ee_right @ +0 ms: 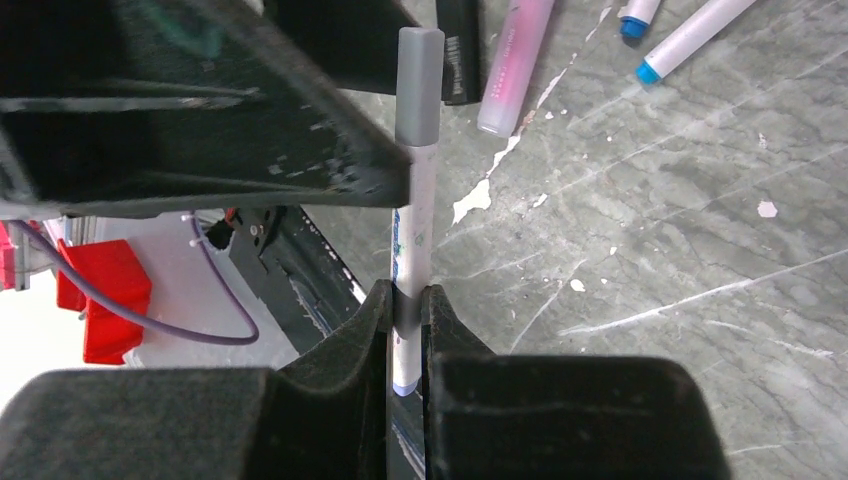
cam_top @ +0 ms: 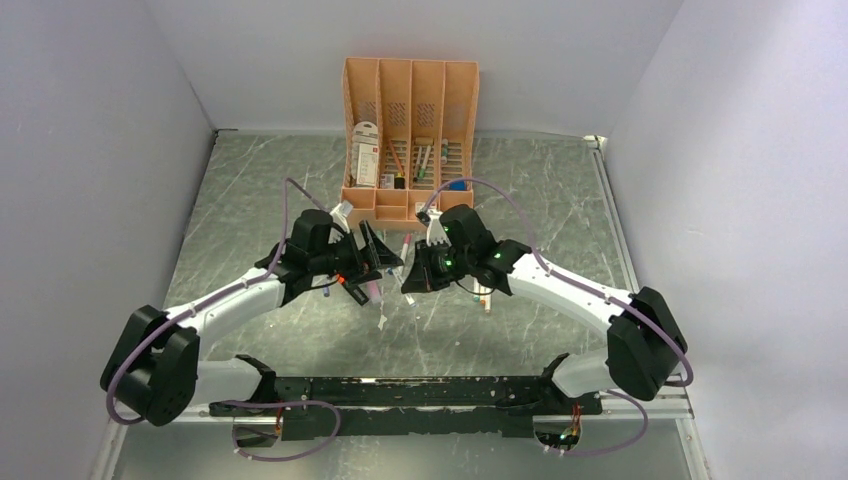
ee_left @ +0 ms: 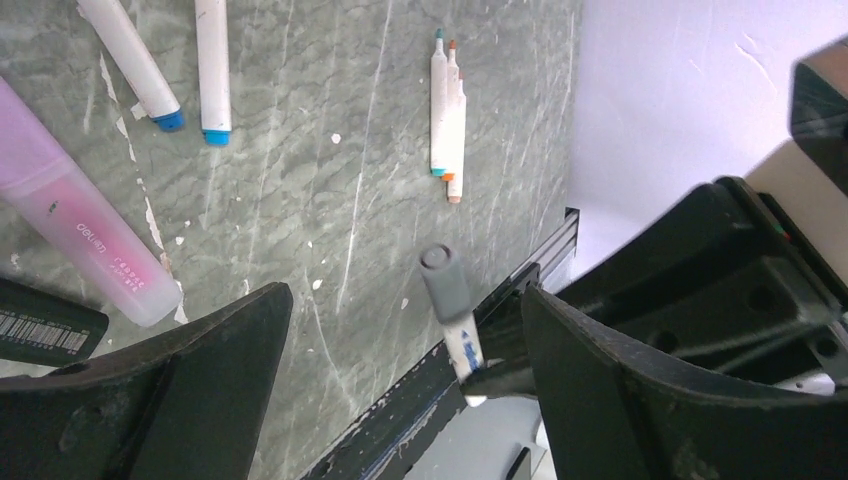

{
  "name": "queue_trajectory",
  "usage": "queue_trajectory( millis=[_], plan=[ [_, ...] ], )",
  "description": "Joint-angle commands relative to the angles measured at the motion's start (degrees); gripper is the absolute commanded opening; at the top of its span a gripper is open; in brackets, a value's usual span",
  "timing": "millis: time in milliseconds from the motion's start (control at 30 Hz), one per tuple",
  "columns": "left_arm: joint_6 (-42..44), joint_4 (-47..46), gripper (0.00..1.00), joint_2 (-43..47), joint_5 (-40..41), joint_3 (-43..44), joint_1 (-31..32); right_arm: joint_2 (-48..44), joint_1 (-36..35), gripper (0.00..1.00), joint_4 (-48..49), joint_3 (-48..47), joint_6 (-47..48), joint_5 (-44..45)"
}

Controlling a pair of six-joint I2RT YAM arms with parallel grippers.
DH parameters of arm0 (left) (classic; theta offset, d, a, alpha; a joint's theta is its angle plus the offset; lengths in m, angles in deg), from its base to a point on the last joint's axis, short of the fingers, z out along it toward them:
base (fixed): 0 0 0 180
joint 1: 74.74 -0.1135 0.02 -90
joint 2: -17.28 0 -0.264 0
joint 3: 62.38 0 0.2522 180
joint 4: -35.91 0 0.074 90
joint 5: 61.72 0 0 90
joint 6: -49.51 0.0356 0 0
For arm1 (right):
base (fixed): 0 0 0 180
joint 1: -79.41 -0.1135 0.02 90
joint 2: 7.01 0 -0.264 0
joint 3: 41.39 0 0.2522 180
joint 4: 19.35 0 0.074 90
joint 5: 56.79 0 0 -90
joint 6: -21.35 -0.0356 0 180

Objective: Open the pen caps

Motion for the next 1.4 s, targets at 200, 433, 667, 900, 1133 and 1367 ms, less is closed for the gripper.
queue_trajectory(
  millis=[200,433,667,900,1133,1367],
  plan=[
    [-2.23,-3.57,0.86,-1.84,2.56,1.97,1.03,-2.56,-0.95,0.0,0.2,0.48,-0.18,-0.64],
    [-2.85,-2.11,0.56,-1.17,3.23,1.87,1.1,-2.48,-1.32,0.0,0.32,0.38,-0.46,-0.04],
    [-3.27,-1.11,0.45,-0.81,3.63,1.54,1.69,-2.34,-1.63,0.0,0.53,0.71,-0.78,0.41],
    [-3.05,1.11,0.27,-1.14,4.39,2.84,2.66,-1.69,-2.28,0.0,1.41,0.88,-1.31,0.73],
    [-2.97,1.86,0.13,-2.03,4.08,4.11,3.6,-1.24,-2.72,0.01,1.28,0.46,-1.41,1.31],
    [-2.75,2.61,0.12,-2.17,4.47,4.64,4.41,0.18,-2.67,0.44,0.46,-0.86,-1.1,3.19]
  ],
)
